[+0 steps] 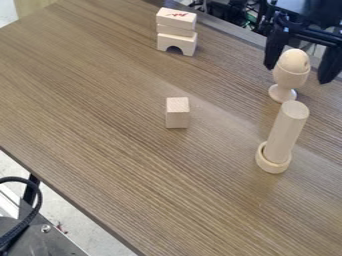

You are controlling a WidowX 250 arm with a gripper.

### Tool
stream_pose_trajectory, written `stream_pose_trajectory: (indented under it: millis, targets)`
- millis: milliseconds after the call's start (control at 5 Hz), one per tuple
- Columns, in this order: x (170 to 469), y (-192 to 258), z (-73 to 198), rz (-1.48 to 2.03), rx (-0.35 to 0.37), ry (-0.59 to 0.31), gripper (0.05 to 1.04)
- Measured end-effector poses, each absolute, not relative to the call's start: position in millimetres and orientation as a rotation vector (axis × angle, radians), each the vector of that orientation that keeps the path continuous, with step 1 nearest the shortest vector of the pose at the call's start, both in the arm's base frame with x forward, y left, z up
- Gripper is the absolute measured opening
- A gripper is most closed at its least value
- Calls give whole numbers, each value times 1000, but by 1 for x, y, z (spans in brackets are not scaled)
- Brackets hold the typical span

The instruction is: Put the rectangle on the top of the cube

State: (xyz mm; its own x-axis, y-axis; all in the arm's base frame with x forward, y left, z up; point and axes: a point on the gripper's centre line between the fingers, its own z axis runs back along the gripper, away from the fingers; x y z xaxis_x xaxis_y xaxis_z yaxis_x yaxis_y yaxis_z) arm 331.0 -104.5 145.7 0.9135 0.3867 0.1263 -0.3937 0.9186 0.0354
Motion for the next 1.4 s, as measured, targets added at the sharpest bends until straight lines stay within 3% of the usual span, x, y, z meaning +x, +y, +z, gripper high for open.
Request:
stream_pose_trajectory:
  millis: [600,1400]
  targets:
    - [316,-83,115,462,135,-31,998]
    - [331,-25,135,725,176,-81,998]
